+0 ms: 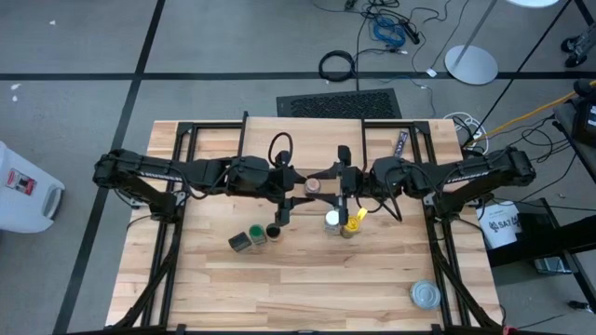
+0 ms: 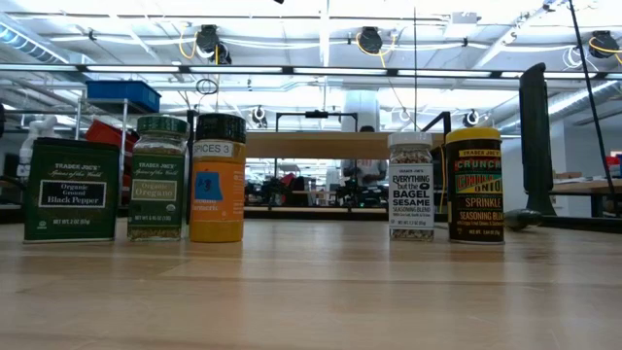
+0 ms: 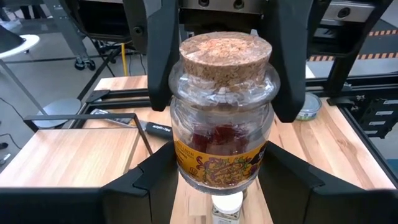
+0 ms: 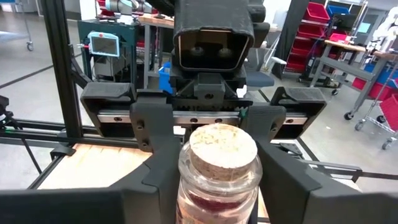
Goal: Shelf spices
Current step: Put the light brown seasoning bottle on the shelf
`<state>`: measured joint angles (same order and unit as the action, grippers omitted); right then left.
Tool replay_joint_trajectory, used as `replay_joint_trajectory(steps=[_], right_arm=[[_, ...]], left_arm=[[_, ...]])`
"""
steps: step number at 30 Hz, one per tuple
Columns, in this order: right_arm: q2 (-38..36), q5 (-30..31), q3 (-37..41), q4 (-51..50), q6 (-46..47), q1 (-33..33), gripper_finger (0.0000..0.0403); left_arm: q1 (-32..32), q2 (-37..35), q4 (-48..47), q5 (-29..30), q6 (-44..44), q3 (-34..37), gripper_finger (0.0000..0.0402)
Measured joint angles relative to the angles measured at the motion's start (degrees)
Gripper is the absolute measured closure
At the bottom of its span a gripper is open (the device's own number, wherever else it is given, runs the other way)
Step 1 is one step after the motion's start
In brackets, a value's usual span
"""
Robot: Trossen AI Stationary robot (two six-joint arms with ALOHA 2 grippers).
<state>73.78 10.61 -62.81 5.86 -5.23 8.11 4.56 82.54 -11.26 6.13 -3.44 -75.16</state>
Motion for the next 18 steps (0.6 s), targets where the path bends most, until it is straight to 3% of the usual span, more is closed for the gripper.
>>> replay_joint_trajectory(steps=[10, 18], right_arm=[[-0.19, -0.06, 0.0, -0.94, 0.05, -0.27, 0.0237], [-2.16, -0.04, 0.07, -5.49, 0.07, -0.25, 0.0238]], left_arm=[[-0.04, -0.02, -0.33, 0.09, 0.84, 0.0, 0.0199], [0.47, -0.16, 0.44, 0.66, 3.15, -0.02, 0.0125]])
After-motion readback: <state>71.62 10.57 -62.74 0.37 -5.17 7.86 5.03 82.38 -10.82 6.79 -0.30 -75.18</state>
